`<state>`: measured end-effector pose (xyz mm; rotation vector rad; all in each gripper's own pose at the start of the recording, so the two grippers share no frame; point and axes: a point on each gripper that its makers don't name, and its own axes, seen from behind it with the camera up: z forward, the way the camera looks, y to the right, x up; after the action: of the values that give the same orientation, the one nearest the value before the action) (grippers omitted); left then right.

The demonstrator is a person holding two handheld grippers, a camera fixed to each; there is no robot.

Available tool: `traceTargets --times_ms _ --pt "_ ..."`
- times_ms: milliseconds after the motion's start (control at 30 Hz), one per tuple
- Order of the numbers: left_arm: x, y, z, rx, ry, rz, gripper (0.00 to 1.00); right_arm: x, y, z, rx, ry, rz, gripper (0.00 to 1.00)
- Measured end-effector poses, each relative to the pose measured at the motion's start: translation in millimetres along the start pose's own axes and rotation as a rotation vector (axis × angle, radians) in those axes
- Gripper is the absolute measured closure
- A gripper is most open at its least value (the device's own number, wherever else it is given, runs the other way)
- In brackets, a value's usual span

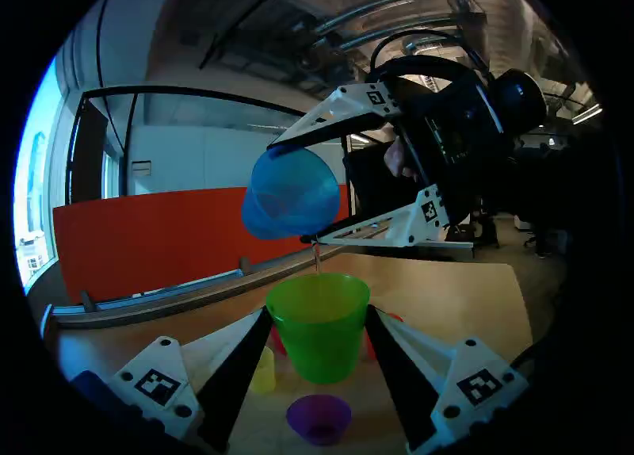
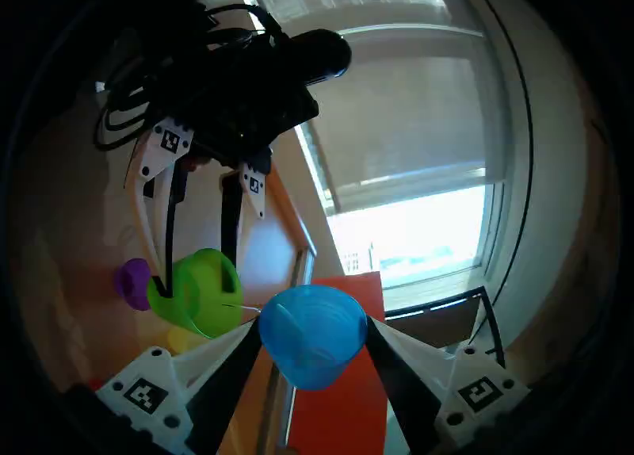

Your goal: Pour water

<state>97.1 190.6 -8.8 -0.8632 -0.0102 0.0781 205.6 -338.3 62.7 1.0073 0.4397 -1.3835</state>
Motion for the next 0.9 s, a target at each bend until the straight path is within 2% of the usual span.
traceTargets --times_ms 900 --pt "1.1 1.3 -0.3 -0.001 0.000 0.003 0.15 10.1 -1.1 -0.9 -0.008 0.001 -0.044 0.08"
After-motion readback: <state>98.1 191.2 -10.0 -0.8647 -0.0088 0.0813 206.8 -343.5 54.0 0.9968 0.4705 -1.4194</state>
